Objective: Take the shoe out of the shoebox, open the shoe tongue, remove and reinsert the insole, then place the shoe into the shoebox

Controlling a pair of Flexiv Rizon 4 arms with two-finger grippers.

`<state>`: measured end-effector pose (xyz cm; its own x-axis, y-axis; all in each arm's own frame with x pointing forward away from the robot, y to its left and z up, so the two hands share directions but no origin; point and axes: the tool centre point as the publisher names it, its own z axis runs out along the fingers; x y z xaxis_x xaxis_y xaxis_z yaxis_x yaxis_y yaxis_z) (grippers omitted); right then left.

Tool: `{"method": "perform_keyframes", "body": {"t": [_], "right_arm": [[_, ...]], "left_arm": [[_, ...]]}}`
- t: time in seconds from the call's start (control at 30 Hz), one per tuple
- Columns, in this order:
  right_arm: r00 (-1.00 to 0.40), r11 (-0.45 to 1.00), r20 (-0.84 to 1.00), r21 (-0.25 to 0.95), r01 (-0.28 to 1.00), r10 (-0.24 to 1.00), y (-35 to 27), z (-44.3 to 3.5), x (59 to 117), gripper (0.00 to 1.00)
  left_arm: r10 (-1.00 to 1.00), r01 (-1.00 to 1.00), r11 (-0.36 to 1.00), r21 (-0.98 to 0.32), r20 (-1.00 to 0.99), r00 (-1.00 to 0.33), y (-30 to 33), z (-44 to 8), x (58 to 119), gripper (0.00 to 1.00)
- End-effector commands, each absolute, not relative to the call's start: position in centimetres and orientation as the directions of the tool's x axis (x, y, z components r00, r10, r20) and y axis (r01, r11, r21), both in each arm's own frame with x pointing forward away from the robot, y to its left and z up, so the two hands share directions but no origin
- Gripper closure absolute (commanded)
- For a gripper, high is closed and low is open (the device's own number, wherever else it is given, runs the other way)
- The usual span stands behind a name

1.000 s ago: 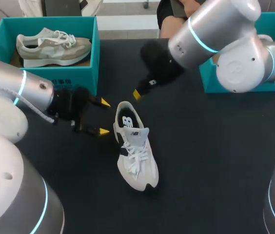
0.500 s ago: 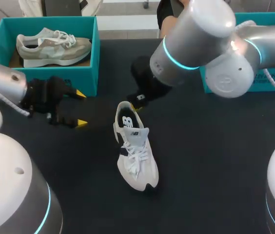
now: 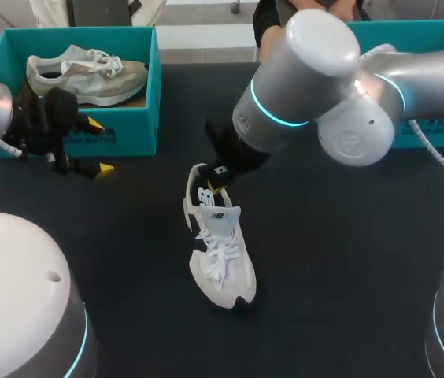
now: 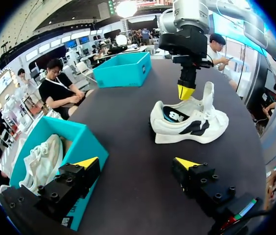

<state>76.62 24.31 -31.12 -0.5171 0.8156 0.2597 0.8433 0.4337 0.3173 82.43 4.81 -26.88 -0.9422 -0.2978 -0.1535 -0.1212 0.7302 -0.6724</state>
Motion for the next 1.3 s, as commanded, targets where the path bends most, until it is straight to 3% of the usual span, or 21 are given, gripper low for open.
{"method": "perform_keyframes", "body": {"t": [0.03, 0.37, 0.5, 1.3], "right_arm": [[-0.515, 0.431, 0.253, 0.319, 0.844, 0.819, 24.8, -31.3, 76.4, 1.00], [-0.515, 0.431, 0.253, 0.319, 0.844, 0.819, 24.8, -31.3, 76.4, 1.00], [-0.495, 0.443, 0.210, 0.250, 0.861, 0.843, 24.7, -33.1, 76.3, 1.00], [-0.477, 0.446, 0.172, 0.192, 0.874, 0.862, 25.1, -39.4, 76.6, 1.00]], "left_arm": [[-0.303, -0.125, 0.736, -0.665, -0.159, -0.940, 4.6, -26.6, 81.9, 0.00], [-0.303, -0.125, 0.736, -0.665, -0.159, -0.940, 4.6, -26.6, 81.9, 0.00], [-0.303, -0.125, 0.736, -0.665, -0.159, -0.940, 4.6, -26.6, 81.9, 0.00], [-0.303, -0.125, 0.736, -0.665, -0.159, -0.940, 4.6, -26.6, 81.9, 0.00]]}}
